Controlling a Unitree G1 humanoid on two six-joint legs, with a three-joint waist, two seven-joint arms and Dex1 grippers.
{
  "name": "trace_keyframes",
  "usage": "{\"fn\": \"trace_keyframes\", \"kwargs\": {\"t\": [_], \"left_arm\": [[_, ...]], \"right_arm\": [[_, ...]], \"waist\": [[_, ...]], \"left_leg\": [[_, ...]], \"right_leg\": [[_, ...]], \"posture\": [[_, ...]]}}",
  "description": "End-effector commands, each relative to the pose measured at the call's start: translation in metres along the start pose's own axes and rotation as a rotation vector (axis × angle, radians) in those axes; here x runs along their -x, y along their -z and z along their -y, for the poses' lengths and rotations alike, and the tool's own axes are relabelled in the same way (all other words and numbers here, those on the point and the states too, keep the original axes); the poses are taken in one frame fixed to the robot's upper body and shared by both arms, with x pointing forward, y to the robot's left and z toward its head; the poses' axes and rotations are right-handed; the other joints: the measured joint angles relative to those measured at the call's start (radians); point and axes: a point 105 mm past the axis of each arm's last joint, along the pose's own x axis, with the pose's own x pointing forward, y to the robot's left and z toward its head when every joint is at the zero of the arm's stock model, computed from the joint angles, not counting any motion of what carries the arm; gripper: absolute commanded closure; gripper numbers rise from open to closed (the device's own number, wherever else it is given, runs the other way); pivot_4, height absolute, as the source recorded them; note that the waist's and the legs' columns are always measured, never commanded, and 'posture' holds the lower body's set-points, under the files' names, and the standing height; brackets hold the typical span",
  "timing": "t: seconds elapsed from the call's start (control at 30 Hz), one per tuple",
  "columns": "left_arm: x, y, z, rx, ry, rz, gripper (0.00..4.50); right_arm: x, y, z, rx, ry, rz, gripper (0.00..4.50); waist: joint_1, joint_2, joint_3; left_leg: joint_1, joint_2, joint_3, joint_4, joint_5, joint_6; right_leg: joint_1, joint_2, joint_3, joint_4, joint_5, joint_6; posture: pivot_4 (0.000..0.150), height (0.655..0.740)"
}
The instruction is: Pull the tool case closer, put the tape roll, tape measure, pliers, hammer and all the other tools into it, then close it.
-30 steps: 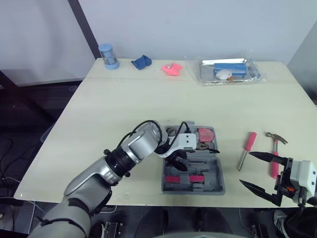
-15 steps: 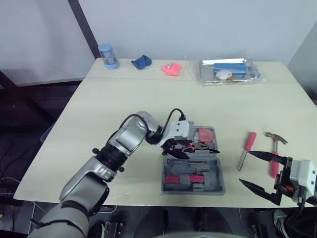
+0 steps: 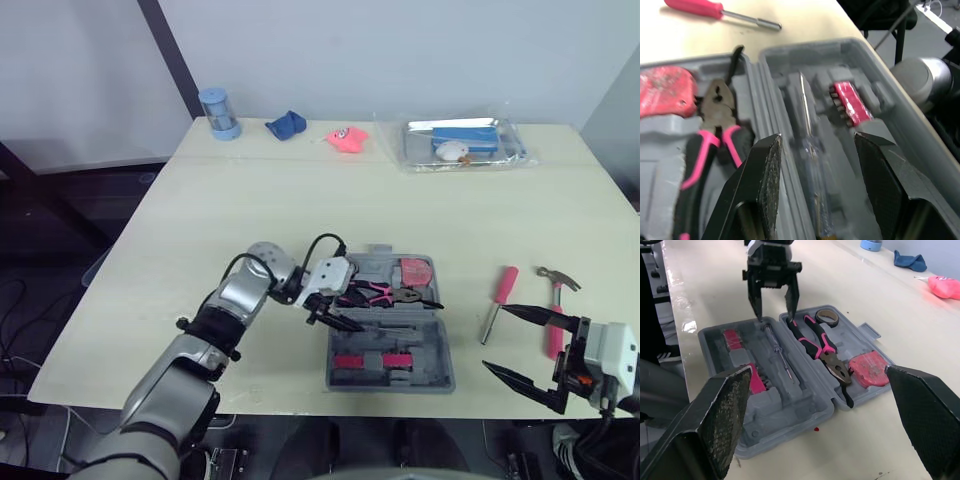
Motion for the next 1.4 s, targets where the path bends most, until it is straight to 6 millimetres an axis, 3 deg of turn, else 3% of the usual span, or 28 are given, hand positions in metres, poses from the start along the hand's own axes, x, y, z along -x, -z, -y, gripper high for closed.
{"fn": "trace_keyframes", "kwargs": {"t": [0.03,0.53,0.63,0.77,1.4], "left_arm": [[-0.003,0.001,0.003,-0.039,0.01,-0.012,2.04],[-0.017,-0.001,0.0,-0.026,-0.037,0.037,2.04],[-0.019,-0.001,0.001,-0.019,-0.028,0.048,2.8],[-0.023,-0.004,0.003,-0.035,-0.019,0.073,4.44],[-0.034,0.007,-0.005,-0.086,-0.062,0.06,4.44]], "right_arm": [[-0.001,-0.005,-0.001,0.021,0.001,0.021,0.0],[-0.002,-0.005,-0.002,0.019,0.008,0.022,0.0],[-0.003,-0.006,-0.002,0.02,0.007,0.022,0.0],[-0.003,-0.006,-0.002,0.019,0.007,0.021,0.0],[0.0,-0.004,-0.001,0.014,0.013,0.014,0.0]], "waist": [[0.0,0.0,0.0],[-0.001,0.0,0.0],[-0.001,0.0,0.0],[0.0,0.0,0.0],[0.0,0.0,0.0]], "left_leg": [[0.0,0.0,0.0,0.0,0.0,0.0],[0.0,0.0,0.0,0.0,0.0,0.0],[0.0,0.0,0.0,0.0,0.0,0.0],[0.0,0.0,0.0,0.0,0.0,0.0],[0.0,-0.001,0.0,0.0,0.0,0.0]], "right_leg": [[0.0,0.0,0.0,0.0,0.0,0.0],[0.0,0.0,0.0,0.0,0.0,0.0],[0.0,0.0,0.0,0.0,0.0,0.0],[0.0,0.0,0.0,0.0,0.0,0.0],[0.0,0.0,0.0,0.0,0.0,0.0]], "posture": [[0.15,0.74],[0.15,0.74],[0.15,0.74],[0.15,0.74],[0.15,0.74]]}}
